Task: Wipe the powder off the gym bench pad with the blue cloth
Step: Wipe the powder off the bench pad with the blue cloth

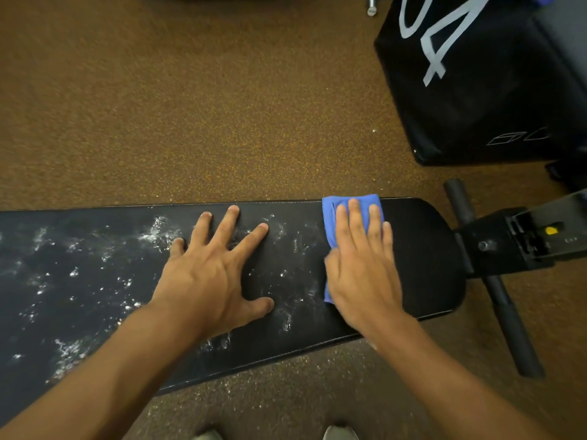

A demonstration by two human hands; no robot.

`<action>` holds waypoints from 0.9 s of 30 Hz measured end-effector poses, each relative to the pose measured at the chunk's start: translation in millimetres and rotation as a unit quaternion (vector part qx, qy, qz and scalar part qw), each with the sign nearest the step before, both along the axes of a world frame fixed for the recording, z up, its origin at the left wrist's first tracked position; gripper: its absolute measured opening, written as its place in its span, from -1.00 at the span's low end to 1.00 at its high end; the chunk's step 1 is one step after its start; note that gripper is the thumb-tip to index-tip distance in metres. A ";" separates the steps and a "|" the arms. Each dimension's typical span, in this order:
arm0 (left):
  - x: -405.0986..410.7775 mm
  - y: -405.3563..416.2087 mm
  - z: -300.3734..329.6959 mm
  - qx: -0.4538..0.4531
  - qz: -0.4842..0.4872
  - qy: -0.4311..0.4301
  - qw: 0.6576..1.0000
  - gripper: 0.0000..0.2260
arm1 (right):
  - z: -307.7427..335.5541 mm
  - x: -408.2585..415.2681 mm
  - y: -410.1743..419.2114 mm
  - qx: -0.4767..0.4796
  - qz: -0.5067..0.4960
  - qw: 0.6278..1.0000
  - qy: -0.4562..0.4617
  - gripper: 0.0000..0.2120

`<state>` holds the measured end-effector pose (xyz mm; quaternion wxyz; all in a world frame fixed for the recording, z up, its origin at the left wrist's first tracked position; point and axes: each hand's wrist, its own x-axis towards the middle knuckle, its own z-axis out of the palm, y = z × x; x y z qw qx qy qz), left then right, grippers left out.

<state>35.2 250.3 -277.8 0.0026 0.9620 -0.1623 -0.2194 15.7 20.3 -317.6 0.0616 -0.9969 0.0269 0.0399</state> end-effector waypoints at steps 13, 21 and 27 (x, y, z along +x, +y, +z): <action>-0.4 -0.2 0.0 -0.010 0.002 -0.004 1.000 0.00 | -0.7 6.5 8.3 0.004 0.005 1.000 -0.001 -0.35; -11.7 26.3 9.4 -0.035 0.000 -0.029 0.999 0.01 | 6.7 -36.6 -19.1 -0.006 0.190 0.981 0.021 -0.37; -19.5 52.1 3.0 -0.035 0.006 -0.022 0.999 -0.01 | -2.7 40.2 15.6 -0.019 0.054 0.998 -0.020 -0.36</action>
